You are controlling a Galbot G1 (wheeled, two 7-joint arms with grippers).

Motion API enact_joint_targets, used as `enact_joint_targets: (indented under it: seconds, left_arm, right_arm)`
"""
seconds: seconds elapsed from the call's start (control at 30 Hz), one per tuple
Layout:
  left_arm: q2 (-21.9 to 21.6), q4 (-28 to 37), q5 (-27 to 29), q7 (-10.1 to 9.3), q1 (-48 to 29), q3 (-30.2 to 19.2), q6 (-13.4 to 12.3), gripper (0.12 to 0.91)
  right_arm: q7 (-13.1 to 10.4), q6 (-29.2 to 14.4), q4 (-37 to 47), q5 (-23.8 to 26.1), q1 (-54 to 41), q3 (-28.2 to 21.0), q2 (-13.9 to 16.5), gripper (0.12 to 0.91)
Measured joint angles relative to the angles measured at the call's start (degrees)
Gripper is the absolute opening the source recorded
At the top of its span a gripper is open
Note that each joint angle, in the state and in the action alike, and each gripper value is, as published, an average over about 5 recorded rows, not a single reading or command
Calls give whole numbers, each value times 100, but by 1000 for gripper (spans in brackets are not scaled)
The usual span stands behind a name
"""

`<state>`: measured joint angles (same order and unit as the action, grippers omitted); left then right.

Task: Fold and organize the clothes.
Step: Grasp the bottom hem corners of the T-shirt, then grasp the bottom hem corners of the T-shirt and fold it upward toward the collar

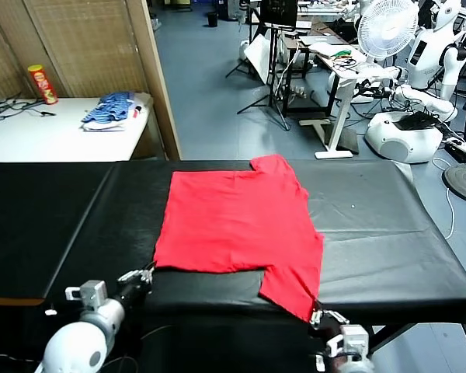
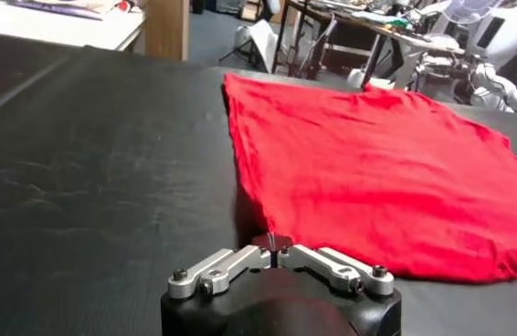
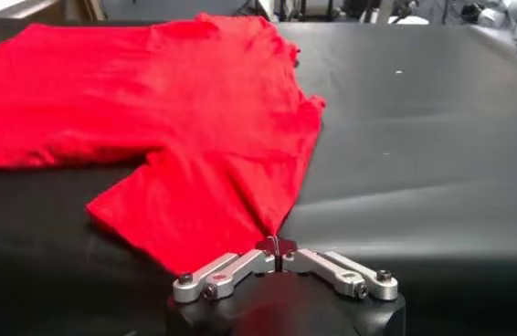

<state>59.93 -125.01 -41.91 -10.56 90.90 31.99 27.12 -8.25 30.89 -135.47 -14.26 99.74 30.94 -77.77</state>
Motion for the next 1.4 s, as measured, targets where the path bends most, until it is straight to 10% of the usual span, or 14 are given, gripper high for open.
enact_joint_targets:
  seconds: [0.43, 1.17, 1.4]
  left_arm:
    - [431, -34, 134, -86, -446, -90, -366, 125]
    - [318, 1428, 1085, -217, -1742, -682, -506, 125]
    - [253, 1614, 1106, -188, -1976, -777, -493, 150]
  right_arm:
    - [324, -836, 1680, -517, -2019, -181, 467, 122]
    - [971, -1281, 4377, -505, -4369, -895, 398, 125]
    - [1092, -899, 4080, -689, -4155, -846, 656, 410]
